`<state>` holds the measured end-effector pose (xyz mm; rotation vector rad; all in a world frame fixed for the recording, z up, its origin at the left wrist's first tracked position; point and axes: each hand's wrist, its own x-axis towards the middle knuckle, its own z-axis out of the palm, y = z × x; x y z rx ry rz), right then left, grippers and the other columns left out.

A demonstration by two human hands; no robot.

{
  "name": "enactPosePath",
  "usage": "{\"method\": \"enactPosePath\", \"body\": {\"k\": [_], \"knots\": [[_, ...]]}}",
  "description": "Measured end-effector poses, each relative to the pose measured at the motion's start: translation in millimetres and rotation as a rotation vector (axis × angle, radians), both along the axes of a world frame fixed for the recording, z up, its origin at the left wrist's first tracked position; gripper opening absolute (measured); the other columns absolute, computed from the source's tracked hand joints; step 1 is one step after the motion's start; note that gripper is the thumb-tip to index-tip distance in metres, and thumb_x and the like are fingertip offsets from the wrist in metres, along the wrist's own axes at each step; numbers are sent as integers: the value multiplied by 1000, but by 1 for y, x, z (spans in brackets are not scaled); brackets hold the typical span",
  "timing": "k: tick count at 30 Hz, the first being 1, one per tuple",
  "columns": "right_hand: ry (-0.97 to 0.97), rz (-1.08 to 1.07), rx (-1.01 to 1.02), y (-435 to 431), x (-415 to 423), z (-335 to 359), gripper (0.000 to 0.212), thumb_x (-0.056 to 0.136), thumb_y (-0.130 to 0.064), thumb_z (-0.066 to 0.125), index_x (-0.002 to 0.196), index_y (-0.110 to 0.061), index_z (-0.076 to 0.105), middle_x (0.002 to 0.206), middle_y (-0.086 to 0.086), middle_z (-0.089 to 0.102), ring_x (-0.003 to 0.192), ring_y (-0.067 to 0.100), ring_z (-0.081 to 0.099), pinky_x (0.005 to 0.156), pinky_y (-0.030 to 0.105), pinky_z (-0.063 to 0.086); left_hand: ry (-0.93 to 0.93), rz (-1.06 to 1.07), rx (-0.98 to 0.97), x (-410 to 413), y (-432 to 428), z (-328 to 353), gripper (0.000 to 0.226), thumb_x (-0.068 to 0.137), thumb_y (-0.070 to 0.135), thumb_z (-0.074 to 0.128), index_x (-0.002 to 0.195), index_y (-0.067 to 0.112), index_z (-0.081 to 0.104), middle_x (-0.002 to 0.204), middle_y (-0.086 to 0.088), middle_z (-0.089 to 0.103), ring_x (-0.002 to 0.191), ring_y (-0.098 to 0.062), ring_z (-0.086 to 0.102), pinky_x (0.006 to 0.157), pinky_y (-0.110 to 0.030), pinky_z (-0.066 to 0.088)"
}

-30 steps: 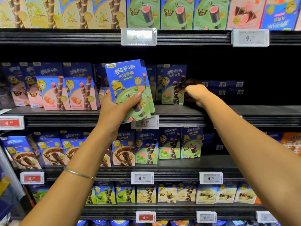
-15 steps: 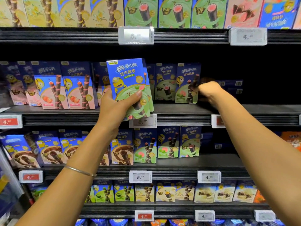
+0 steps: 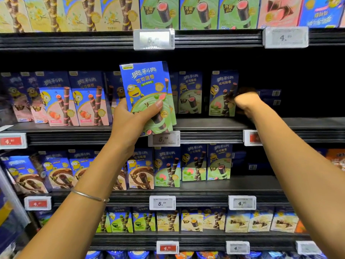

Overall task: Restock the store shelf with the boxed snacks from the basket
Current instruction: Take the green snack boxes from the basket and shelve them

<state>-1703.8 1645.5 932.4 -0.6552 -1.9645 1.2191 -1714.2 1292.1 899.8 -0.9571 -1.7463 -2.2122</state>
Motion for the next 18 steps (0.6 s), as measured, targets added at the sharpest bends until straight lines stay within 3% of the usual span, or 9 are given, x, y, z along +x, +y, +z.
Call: {"method": "enactPosePath", "body": {"k": [6, 10, 13, 15, 18], "knots": [[-139, -52, 114, 5, -8, 1, 38, 98, -7, 56, 136, -2, 54, 137, 20, 58, 124, 34, 58, 102, 41, 51, -24, -1, -6, 0, 4, -1, 31, 89, 20, 83, 115, 8, 70, 93, 4, 82, 84, -10, 79, 65, -16, 57], [-229, -139, 317, -4, -16, -1, 36, 103, -14, 51, 136, 0, 50, 134, 21, 55, 107, 30, 53, 82, 31, 41, -27, -16, -18, 0, 7, -2, 29, 89, 20, 83, 113, 8, 70, 91, 1, 82, 83, -13, 79, 66, -18, 58], [-289, -118, 344, -6, -19, 1, 36, 103, -14, 50, 137, 0, 50, 136, 20, 55, 117, 32, 55, 88, 32, 45, -18, -26, -22, 0, 8, -2, 27, 89, 19, 83, 112, 8, 71, 90, 1, 81, 82, -13, 79, 67, -18, 58], [-333, -105, 372, -9, -19, 0, 36, 104, -13, 46, 137, 2, 50, 131, 21, 56, 110, 32, 53, 84, 29, 47, -8, -35, -31, 0, 8, -1, 20, 90, 18, 82, 106, 11, 72, 85, 1, 81, 77, -12, 78, 64, -17, 57], [-343, -113, 344, -11, -20, -5, 34, 104, -12, 47, 135, 1, 49, 115, 16, 51, 104, 27, 49, 82, 28, 37, 2, -53, -37, 1, 7, -1, 12, 91, 17, 81, 99, 14, 72, 75, -1, 78, 66, -12, 74, 59, -18, 56]]}}
